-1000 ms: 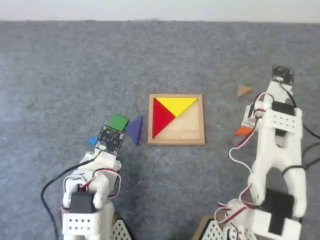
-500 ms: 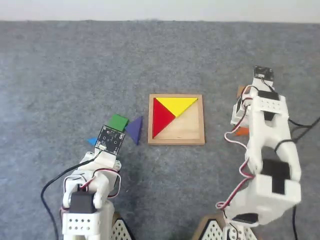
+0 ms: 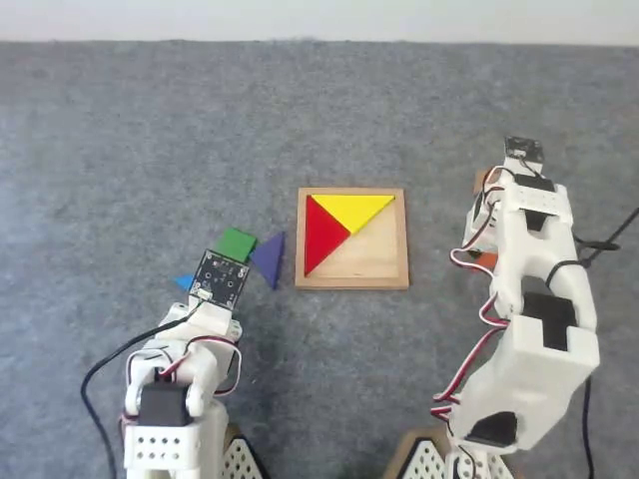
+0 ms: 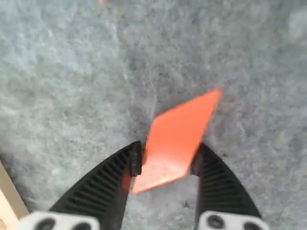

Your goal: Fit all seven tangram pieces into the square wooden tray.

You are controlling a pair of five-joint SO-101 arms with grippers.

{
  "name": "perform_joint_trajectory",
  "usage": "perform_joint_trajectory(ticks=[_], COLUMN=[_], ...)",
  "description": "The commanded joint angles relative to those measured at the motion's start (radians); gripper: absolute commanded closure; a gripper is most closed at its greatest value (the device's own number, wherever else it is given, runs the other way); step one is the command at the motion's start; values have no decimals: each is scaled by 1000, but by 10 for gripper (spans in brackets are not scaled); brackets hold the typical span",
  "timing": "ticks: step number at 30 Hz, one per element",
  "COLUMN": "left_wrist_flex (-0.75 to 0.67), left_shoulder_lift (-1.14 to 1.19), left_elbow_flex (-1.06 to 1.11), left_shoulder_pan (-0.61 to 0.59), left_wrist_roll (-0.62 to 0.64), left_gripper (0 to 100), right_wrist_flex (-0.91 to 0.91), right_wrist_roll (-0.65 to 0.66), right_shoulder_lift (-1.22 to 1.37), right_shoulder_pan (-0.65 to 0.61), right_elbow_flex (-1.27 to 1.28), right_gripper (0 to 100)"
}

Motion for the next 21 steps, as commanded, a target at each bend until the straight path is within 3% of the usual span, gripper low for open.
perform_joint_trajectory(ticks=[1, 5, 11, 15, 21], left_wrist_flex=[3, 3, 3, 3, 3], left_shoulder_lift=[-23, -23, -23, -23, -23], left_elbow_flex=[-7, -7, -7, -7, -7], left_shoulder_pan=[-5, -5, -5, -5, -5], left_wrist_roll=[-11, -11, -11, -11, -11], left_gripper=[984, 984, 984, 984, 984], right_wrist_flex=[8, 47, 84, 81, 82], right_wrist_roll=[28, 41, 63, 49, 12], right_shoulder_lift=[-24, -119, -228, -214, -58], right_shoulder_pan=[-12, -71, -283, -384, -441], right_elbow_flex=[-44, -37, -40, -84, -247], right_gripper=[865, 868, 868, 865, 867])
